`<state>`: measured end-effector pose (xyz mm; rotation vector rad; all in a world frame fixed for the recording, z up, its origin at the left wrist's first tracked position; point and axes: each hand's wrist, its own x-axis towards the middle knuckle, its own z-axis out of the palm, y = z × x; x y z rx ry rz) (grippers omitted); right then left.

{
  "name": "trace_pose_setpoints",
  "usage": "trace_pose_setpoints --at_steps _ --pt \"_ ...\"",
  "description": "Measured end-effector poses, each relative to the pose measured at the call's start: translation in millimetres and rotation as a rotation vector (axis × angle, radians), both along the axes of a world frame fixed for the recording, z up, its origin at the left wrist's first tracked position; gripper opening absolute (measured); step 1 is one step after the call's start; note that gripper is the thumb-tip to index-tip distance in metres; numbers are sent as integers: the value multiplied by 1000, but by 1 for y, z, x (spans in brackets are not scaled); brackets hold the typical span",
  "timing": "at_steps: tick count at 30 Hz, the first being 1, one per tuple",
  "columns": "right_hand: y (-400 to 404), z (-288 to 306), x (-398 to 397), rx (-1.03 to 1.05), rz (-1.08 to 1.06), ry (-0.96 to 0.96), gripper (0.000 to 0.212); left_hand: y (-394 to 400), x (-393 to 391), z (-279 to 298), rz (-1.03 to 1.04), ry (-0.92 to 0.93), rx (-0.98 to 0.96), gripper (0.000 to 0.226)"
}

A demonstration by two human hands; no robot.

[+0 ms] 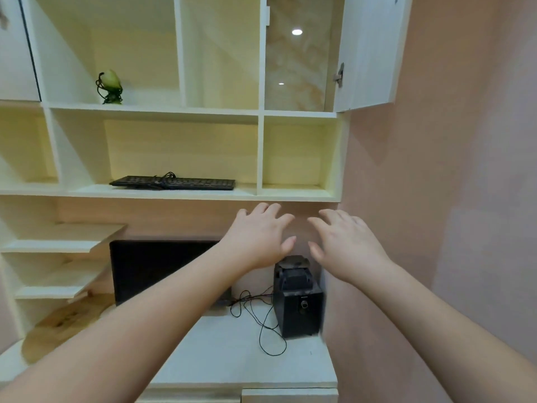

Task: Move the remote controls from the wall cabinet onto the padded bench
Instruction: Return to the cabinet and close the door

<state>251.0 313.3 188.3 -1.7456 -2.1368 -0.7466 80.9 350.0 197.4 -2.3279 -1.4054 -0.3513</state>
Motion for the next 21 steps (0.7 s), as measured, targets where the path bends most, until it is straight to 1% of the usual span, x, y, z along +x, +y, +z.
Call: trace_pose_setpoints --at_steps 7,11,17,21 --pt "60 40 -25 25 -42 24 49 60 -21 46 -87 -31 139 53" --pt "88 66 -25 28 -60 57 50 90 -32 59 -157 -79 216 54" --pt "110 92 -12 77 -119 63 51 127 -28 71 -223 -149 237 54" --pt "118 104 2 119 -116 110 55 144 -11 82 -282 -182 262 54"
